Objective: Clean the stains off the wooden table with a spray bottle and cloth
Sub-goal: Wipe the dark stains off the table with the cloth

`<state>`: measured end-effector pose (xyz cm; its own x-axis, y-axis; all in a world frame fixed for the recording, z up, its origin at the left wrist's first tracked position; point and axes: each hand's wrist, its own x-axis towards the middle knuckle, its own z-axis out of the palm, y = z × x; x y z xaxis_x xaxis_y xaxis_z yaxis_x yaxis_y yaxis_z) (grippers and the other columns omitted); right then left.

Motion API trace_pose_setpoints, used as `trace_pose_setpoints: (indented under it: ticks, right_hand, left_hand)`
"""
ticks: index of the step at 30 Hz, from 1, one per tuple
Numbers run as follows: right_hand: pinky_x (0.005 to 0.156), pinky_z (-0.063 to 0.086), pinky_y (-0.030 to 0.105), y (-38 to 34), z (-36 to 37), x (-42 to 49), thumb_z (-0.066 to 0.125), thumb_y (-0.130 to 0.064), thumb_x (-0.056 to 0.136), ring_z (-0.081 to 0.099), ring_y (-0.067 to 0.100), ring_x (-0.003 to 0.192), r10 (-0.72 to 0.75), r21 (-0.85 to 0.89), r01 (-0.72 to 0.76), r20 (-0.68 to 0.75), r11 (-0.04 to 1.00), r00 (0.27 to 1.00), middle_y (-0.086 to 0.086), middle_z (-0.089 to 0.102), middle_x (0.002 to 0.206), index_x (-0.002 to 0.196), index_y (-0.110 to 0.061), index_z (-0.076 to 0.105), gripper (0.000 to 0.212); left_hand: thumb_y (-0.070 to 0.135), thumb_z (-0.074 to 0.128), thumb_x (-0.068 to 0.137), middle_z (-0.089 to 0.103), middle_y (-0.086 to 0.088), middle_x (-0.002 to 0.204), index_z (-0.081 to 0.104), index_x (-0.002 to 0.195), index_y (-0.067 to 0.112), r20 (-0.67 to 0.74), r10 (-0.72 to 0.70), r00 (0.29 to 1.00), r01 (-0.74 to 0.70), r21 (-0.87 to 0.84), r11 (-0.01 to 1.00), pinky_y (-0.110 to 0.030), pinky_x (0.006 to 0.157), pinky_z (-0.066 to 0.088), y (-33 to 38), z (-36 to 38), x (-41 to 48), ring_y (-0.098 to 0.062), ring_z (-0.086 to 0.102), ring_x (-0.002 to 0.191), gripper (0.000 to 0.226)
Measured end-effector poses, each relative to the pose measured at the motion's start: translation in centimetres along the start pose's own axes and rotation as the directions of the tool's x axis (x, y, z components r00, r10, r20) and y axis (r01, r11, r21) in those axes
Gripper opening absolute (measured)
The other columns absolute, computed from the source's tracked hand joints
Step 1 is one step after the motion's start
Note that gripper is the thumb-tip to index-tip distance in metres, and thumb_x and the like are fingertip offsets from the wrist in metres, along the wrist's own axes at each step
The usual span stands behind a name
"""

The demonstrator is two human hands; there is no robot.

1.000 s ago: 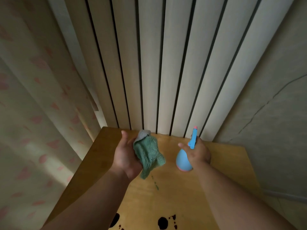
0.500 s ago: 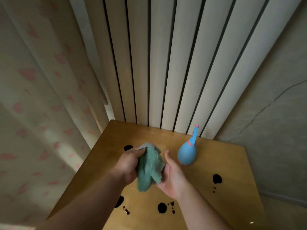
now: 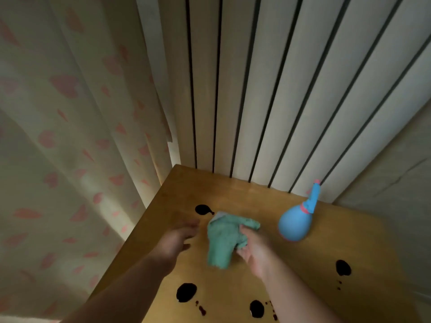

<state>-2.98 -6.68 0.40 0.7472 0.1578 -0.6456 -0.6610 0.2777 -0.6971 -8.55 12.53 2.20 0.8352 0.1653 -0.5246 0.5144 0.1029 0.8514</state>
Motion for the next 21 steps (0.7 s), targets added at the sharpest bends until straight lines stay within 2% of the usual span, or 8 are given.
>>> trace_pose_setpoints:
  ticks: [3,5,6,9,11,15,18,21]
  right_hand:
    - [0.088,0.055,0.043,-1.9,1.6,3.7,0.061,-0.016,0.091,0.067,0.021,0.094,-0.349,-0.316,0.262,-0.26,0.912,0.9,0.005,0.07,0.11,0.114,-0.02,0.062,0.023]
    - [0.084,0.052,0.035,-3.4,2.9,5.2,0.059,-0.018,0.092,0.062,0.018,0.095,-0.571,-0.55,0.375,-0.238,0.746,0.786,-0.003,0.064,0.112,0.124,-0.025,0.054,0.033]
    - [0.078,0.049,0.031,-3.7,3.6,5.9,0.057,-0.019,0.094,0.06,0.019,0.094,-0.626,-0.629,0.407,-0.166,0.662,0.762,-0.004,0.061,0.113,0.13,-0.026,0.05,0.037]
    - [0.067,0.05,0.031,-3.0,5.2,8.2,0.057,-0.023,0.093,0.062,0.022,0.092,-0.42,-0.79,0.286,0.039,0.543,0.907,0.001,0.062,0.115,0.132,-0.022,0.05,0.039]
    - [0.078,0.052,0.039,-1.8,5.4,9.1,0.058,-0.019,0.091,0.062,0.026,0.092,-0.277,-0.868,0.154,0.02,0.471,0.961,0.009,0.066,0.108,0.117,-0.011,0.062,0.028]
    - [0.072,0.047,0.029,-0.7,5.1,10.4,0.054,-0.018,0.09,0.057,0.019,0.085,-0.473,-0.922,0.118,-0.078,0.37,0.878,0.005,0.067,0.105,0.092,-0.02,0.066,0.013]
    - [0.096,0.045,0.033,-0.3,5.7,12.0,0.05,-0.025,0.094,0.052,0.023,0.116,-0.593,-0.96,0.196,0.04,0.201,0.804,0.005,0.054,0.13,0.122,-0.022,0.059,0.029]
    - [0.115,0.027,0.043,0.5,6.5,13.4,0.034,-0.042,0.101,0.028,0.028,0.141,-0.435,-0.978,0.185,0.125,0.099,0.892,0.004,0.032,0.154,0.149,-0.023,0.029,0.052]
  left_hand:
    - [0.026,0.059,0.096,0.06,0.0,0.126,0.051,0.136,0.022,-0.118,0.117,0.986,-0.056,0.428,0.902,-0.033,0.096,0.041,-3.1,-3.8,2.8,-0.022,0.054,0.117,0.04]
    - [0.021,0.047,0.101,0.029,-0.007,0.158,0.021,0.155,0.017,-0.034,0.138,0.99,-0.043,0.851,0.523,-0.034,0.116,0.022,-5.8,-6.3,5.5,-0.025,0.029,0.144,0.06]
    - [0.025,0.048,0.099,0.012,-0.003,0.163,0.006,0.157,0.023,-0.001,0.107,0.994,-0.035,0.943,0.331,-0.039,0.12,0.013,-6.4,-7.5,7.0,-0.027,0.014,0.15,0.072]
    - [0.058,0.059,0.08,0.011,-0.005,0.163,-0.01,0.149,0.044,0.049,0.06,0.997,-0.053,0.996,0.07,-0.06,0.113,0.026,-7.8,-9.8,11.4,-0.039,0.011,0.148,0.099]
    - [0.067,0.06,0.07,0.018,-0.013,0.158,-0.005,0.147,0.044,0.1,0.034,0.994,-0.099,0.995,-0.014,-0.063,0.108,0.03,-6.7,-9.8,12.6,-0.042,0.017,0.145,0.104]
    - [0.065,0.073,0.068,0.007,-0.016,0.161,-0.007,0.15,0.044,0.14,-0.008,0.99,-0.14,0.988,-0.067,-0.064,0.114,0.023,-5.9,-9.6,13.5,-0.044,0.01,0.147,0.116]
    - [0.064,0.081,0.06,0.002,-0.015,0.161,-0.007,0.151,0.045,0.13,-0.008,0.991,-0.13,0.99,-0.046,-0.065,0.114,0.023,-5.5,-10.1,14.3,-0.047,0.007,0.147,0.127]
    - [0.067,0.082,0.054,0.007,-0.018,0.16,-0.01,0.15,0.045,0.154,0.001,0.988,-0.153,0.984,-0.095,-0.066,0.113,0.021,-5.4,-10.1,14.9,-0.046,0.007,0.147,0.134]
